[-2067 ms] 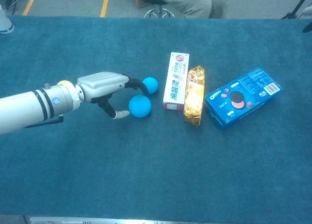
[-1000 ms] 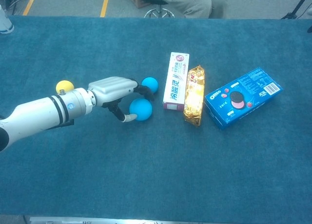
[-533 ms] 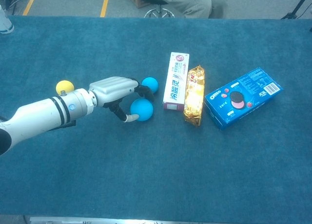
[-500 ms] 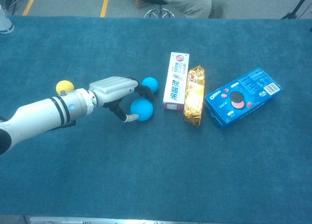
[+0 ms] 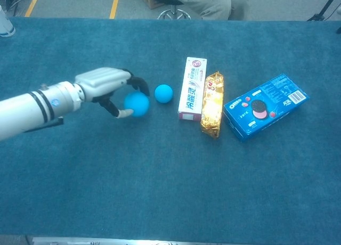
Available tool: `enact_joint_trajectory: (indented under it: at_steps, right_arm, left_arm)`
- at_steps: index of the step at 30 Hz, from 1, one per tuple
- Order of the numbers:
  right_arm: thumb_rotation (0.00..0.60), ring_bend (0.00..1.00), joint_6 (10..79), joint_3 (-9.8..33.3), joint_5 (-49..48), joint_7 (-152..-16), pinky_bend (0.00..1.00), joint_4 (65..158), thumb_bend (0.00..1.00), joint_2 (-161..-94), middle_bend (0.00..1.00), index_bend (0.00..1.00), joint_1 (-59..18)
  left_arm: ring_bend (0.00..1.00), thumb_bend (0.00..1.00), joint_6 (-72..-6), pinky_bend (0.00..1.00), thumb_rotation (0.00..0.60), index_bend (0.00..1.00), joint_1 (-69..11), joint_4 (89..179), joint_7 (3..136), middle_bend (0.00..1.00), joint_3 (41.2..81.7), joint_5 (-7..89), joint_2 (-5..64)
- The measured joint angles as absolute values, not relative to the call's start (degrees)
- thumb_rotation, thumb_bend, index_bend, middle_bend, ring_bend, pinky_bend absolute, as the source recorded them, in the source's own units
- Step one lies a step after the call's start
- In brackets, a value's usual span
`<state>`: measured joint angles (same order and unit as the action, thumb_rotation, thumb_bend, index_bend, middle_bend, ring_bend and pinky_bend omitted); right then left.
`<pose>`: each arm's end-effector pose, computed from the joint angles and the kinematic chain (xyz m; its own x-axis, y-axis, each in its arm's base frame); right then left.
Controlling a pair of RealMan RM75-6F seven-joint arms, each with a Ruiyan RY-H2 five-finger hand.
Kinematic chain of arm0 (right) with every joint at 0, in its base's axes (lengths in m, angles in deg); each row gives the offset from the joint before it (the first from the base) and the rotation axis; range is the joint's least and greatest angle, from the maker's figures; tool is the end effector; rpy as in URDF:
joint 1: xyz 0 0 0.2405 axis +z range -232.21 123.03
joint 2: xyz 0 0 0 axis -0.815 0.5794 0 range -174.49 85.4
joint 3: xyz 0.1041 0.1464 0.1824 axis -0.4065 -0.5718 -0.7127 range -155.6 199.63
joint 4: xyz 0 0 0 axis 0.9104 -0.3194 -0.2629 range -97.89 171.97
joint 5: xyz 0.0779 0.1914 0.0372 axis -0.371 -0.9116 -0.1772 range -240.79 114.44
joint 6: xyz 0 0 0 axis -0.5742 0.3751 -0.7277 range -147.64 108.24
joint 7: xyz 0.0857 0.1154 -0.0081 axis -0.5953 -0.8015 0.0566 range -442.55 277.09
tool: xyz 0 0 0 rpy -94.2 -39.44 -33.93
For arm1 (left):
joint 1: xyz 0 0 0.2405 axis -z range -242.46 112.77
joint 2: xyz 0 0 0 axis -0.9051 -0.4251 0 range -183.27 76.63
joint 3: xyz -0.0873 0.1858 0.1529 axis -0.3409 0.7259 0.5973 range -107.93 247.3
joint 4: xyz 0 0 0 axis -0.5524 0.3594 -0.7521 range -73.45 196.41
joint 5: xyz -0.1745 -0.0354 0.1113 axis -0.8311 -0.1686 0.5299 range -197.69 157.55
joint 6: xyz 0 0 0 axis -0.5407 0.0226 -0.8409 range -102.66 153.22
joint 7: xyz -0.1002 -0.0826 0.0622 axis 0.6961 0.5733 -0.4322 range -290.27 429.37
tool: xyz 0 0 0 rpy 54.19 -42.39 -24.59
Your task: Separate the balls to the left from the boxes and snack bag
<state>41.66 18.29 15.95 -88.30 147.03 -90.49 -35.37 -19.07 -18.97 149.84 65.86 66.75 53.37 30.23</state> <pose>-0.2494 -0.2367 0.1797 0.3262 -0.3098 0.8931 -0.9453 -0.1110 0.3068 -0.1465 0.3124 -0.0312 0.4512 0.4908 0.7454 0.8399 -0.5159 -0.1687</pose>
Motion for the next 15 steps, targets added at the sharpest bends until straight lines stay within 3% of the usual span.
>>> enact_joint_trajectory:
  at_steps: [15]
  right_arm:
    - [0.600,0.14,41.03,18.03,15.71,-86.60,0.27,148.48,0.00,-90.70,0.23,0.02,-34.62]
  left_arm:
    - [0.23,0.37,-17.64,0.09,0.600,0.28,-21.31,144.78,66.66,0.37,68.29,50.59,23.83]
